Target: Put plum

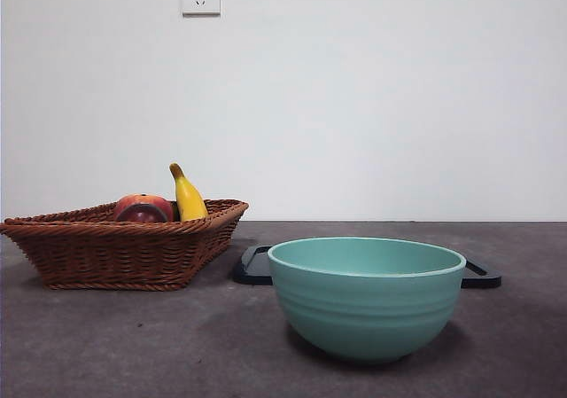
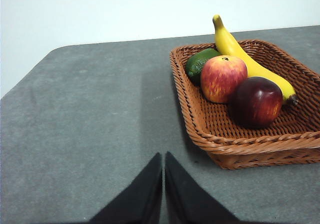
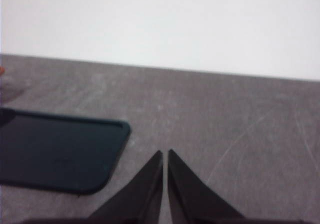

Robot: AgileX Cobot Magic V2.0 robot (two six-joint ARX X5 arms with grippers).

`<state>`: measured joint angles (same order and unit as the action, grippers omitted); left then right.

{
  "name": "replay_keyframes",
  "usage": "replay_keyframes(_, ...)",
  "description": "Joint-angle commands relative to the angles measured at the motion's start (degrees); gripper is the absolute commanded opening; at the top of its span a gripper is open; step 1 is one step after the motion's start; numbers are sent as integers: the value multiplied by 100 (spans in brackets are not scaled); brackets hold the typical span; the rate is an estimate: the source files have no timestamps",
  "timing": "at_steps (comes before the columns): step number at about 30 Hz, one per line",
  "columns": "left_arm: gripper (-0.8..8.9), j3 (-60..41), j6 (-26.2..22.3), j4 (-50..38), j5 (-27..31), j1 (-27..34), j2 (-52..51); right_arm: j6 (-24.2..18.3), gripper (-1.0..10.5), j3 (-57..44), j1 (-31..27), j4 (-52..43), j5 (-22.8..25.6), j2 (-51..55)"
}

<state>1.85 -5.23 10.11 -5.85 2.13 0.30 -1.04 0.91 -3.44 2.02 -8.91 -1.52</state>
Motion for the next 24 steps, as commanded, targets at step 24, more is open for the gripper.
replay_keyframes(24, 7, -116, 13, 52, 13, 11, -11, 151, 5, -26, -7, 702, 146, 131)
